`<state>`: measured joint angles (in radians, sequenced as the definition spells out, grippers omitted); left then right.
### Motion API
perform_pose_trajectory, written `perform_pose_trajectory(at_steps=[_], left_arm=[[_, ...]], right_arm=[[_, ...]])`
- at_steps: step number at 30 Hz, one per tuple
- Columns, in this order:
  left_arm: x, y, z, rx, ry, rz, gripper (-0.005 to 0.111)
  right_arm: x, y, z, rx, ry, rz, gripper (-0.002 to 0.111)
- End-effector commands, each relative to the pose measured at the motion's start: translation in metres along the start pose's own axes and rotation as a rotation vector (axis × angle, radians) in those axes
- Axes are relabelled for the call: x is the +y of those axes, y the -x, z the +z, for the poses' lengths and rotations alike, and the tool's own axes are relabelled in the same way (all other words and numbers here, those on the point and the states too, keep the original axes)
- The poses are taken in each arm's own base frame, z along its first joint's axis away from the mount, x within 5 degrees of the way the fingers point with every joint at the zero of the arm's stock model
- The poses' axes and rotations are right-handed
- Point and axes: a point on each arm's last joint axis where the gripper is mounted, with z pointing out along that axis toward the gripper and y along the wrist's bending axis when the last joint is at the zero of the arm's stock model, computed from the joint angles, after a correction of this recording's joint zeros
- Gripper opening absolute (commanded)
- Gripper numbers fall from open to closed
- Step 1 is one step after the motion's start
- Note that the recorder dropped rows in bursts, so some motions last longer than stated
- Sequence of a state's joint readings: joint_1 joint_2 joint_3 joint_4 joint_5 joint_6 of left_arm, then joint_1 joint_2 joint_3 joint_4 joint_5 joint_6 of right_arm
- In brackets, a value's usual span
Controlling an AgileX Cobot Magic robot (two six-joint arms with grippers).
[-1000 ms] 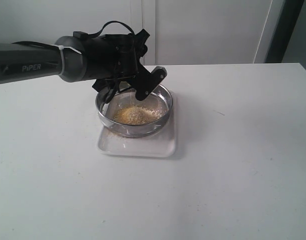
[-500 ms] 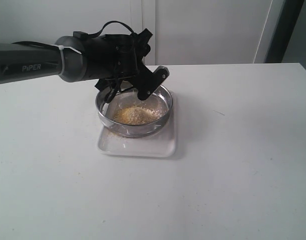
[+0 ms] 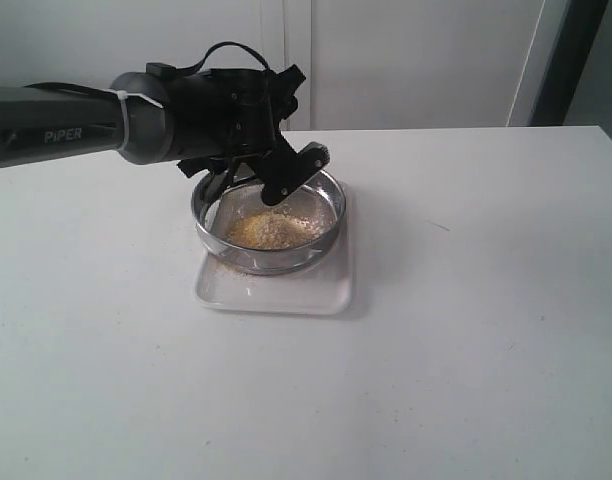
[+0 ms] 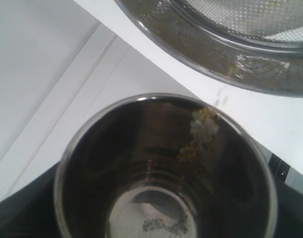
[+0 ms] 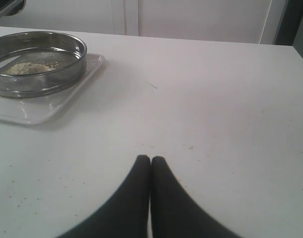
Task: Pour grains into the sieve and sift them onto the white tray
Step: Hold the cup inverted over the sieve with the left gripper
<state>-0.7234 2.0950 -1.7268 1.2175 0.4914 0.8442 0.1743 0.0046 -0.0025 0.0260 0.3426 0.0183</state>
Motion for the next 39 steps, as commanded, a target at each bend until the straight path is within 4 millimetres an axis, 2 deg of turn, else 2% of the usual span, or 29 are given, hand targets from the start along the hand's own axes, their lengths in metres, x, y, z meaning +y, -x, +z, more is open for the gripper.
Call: perform_pose_trajectory(at_steps=[1, 4, 9, 18, 25, 29, 31, 39], left_arm=[[0.004, -0.005, -0.005, 0.027, 0.001, 0.064, 0.0], [0.004, -0.004, -0.005, 0.026, 0.002, 0.073, 0.0], [0.004, -0.004, -0.005, 0.027, 0.0, 0.227, 0.0], [0.006, -0.003, -0.005, 0.017, 0.02, 0.374, 0.0], [0.006, -0.002, -0.006, 0.019, 0.022, 0.402, 0.0], [0.011, 0.005, -0.012, 0.034, 0.029, 0.44, 0.0], [0.011, 0.011, -0.008, 0.014, 0.045, 0.447, 0.0], [-0.001, 0.011, -0.002, 0.106, -0.092, 0.544, 0.0]], right_arm=[[0.0, 0.0, 0.0, -0.009, 0.006, 0.008, 0.0], [0.0, 0.0, 0.0, -0.009, 0.006, 0.008, 0.0], [0.0, 0.0, 0.0, -0.009, 0.006, 0.008, 0.0], [0.0, 0.0, 0.0, -0.009, 0.006, 0.008, 0.0], [0.0, 0.0, 0.0, -0.009, 0.006, 0.008, 0.0], [0.0, 0.0, 0.0, -0.009, 0.006, 0.008, 0.0], [0.0, 0.0, 0.0, -0.009, 0.006, 0.008, 0.0], [0.0, 0.0, 0.0, -0.009, 0.006, 0.008, 0.0]])
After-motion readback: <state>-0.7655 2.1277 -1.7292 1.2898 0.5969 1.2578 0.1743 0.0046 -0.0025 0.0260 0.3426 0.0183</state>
